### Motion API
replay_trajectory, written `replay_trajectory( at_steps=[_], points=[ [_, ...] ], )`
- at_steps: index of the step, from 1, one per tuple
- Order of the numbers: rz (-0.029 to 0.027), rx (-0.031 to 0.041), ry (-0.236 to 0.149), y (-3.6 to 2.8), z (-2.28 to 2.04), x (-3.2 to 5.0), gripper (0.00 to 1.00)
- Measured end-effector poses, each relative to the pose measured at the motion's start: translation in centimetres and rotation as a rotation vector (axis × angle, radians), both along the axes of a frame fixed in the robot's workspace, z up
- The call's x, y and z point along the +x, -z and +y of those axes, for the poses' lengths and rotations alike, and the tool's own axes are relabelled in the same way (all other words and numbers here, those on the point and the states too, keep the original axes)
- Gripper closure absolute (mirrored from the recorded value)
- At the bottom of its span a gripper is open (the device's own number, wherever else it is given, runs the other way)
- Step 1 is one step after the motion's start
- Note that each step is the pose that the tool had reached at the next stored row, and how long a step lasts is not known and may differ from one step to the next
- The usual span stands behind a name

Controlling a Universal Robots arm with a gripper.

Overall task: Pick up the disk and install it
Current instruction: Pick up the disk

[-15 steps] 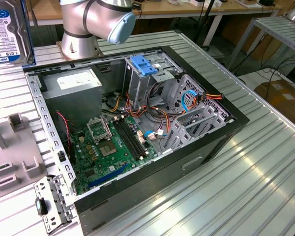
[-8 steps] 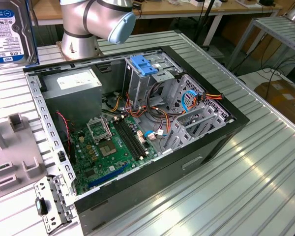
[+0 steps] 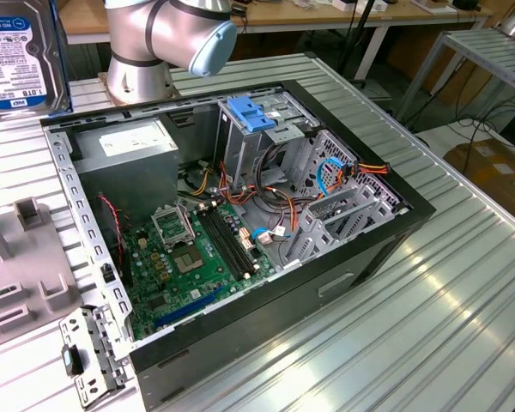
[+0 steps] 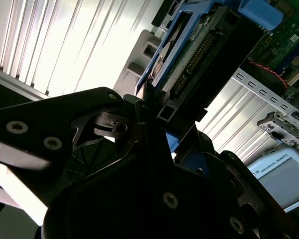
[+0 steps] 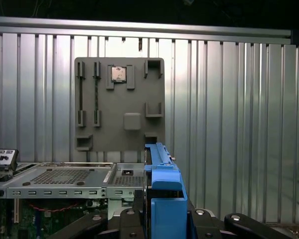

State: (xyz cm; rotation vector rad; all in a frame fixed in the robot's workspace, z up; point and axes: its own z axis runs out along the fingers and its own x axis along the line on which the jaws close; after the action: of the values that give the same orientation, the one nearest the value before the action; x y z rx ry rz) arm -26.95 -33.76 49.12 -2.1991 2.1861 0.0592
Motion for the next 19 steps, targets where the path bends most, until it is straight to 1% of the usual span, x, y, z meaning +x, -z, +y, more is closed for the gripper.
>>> replay_trajectory(
  at_steps=[17,19],
  points=[
    [0.0011,0.0000,0.000,0.01,-0.06,1.33,0.63],
    [0.0015,0.0000,0.000,0.01,-0.08,1.78,0.63]
  ],
)
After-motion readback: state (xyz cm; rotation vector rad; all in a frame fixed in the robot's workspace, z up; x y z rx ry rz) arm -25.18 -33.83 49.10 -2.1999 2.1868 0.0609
